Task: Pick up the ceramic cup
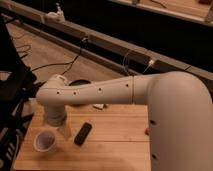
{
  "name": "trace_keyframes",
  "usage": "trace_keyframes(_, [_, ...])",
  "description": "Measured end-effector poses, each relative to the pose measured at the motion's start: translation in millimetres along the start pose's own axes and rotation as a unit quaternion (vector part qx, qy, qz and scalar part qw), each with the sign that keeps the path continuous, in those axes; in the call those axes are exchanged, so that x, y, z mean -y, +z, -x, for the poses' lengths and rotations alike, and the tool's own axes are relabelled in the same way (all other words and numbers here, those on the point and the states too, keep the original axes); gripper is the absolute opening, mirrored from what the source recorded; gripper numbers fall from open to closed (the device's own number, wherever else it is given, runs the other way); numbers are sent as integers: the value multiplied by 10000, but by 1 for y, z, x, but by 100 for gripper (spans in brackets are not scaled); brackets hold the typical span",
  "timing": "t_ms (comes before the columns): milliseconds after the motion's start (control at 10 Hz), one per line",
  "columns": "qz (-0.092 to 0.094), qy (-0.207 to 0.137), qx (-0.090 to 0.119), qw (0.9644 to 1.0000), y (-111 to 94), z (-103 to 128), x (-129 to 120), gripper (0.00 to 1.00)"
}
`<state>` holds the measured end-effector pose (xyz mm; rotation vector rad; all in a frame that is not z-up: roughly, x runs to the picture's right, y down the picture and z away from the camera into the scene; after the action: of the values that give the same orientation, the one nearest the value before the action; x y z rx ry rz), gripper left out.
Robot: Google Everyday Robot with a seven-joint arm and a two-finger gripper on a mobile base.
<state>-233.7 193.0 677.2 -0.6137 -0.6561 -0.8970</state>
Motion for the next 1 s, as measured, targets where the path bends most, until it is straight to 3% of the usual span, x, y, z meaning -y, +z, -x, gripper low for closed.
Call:
trace_keyframes(200, [-237,-189,143,9994,2,8,1,80])
trace_keyframes(400, [-340,-372,233,9985,5,15,-4,80])
trace_keyframes(800, [-195,-779,342,9962,24,31,-20,80])
trace_keyframes(1000, [3,-910,489,9947,42,38,-25,80])
